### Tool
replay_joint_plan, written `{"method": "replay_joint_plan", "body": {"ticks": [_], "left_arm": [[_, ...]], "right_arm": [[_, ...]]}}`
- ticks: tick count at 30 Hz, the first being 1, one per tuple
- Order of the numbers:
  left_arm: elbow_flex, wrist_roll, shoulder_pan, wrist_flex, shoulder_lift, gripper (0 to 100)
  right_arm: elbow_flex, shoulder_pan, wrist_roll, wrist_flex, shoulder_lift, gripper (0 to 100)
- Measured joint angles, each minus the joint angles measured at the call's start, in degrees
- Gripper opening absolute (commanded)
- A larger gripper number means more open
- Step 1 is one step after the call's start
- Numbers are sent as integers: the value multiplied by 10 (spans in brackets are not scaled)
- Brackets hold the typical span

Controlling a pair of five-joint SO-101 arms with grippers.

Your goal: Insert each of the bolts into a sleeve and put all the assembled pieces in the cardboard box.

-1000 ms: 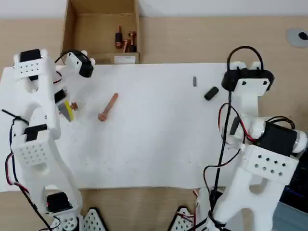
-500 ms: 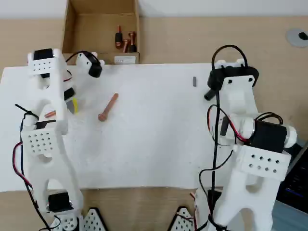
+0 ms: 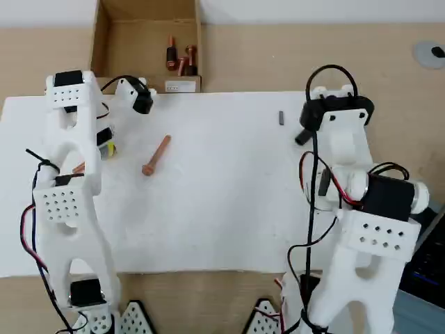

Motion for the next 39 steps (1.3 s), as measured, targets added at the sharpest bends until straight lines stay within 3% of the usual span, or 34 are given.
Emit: {"method": "replay_joint_plan", "body": {"ticks": [6,11,21,31,39], "left_arm": [[-47,4,0,54,-4,2],[-67,63,-2,59,-62,2],[-38,340,25,62,-229,2],[146,505,101,63,-476,2],[340,670,186,45,-686,2]], "right_arm": [[0,0,0,0,0,9],[-4,0,0,0,0,11],[-76,0,26,3,0,9],[-82,0,26,0,-105,9],[68,0,-52,-103,-249,9]]}}
